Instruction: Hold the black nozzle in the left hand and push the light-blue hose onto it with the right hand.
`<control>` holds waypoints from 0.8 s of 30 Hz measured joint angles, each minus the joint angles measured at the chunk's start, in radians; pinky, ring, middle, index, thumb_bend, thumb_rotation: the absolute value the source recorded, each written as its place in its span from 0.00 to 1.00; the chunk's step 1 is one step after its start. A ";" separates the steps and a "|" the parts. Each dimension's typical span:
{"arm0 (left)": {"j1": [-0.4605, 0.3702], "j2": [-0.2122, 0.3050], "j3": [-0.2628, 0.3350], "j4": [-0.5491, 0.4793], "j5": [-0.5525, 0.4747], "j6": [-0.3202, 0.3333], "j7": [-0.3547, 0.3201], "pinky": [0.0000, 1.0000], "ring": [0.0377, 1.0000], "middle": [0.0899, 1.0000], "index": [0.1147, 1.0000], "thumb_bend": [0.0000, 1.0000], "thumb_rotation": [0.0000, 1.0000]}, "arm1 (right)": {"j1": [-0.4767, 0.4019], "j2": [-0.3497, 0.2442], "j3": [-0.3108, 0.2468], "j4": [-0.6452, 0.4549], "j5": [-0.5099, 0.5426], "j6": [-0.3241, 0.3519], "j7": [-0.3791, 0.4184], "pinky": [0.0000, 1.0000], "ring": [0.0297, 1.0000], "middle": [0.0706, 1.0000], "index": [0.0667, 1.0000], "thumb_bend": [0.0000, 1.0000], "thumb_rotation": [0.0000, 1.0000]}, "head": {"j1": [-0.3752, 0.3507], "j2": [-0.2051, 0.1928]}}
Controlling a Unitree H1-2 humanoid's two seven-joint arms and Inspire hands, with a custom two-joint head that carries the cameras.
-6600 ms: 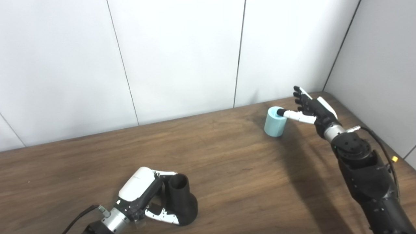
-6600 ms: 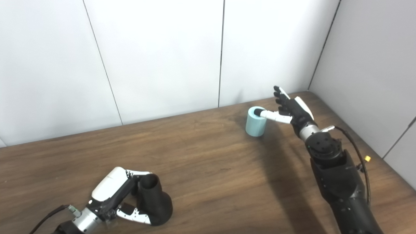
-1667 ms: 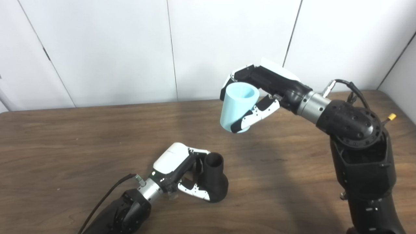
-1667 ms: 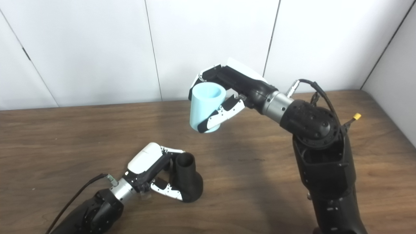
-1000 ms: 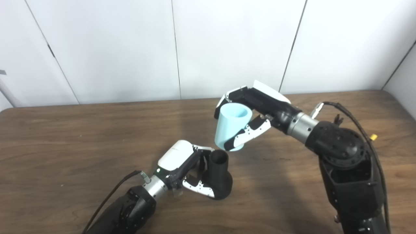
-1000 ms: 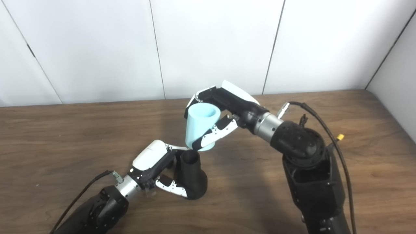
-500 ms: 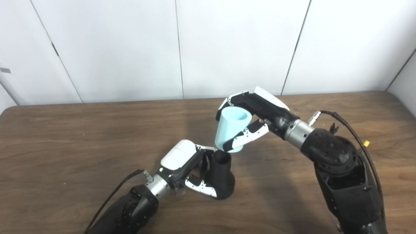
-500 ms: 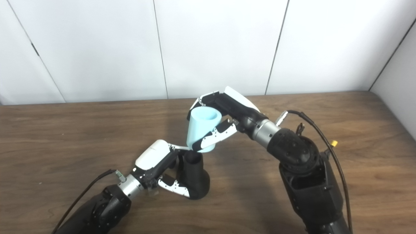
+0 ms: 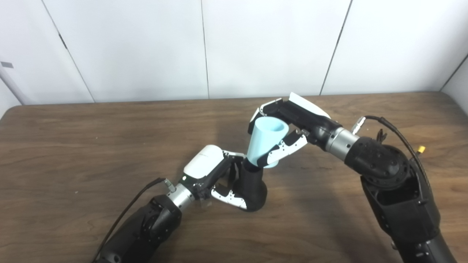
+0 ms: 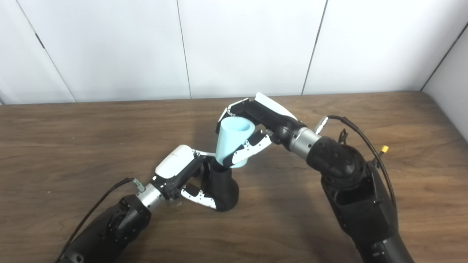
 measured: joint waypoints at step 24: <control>0.005 -0.002 0.000 -0.008 -0.001 0.004 -0.006 0.26 0.35 0.37 0.45 0.50 0.00 | 0.009 -0.043 0.062 -0.023 0.015 0.001 -0.020 0.34 0.40 0.44 0.48 0.52 0.00 | 0.018 0.018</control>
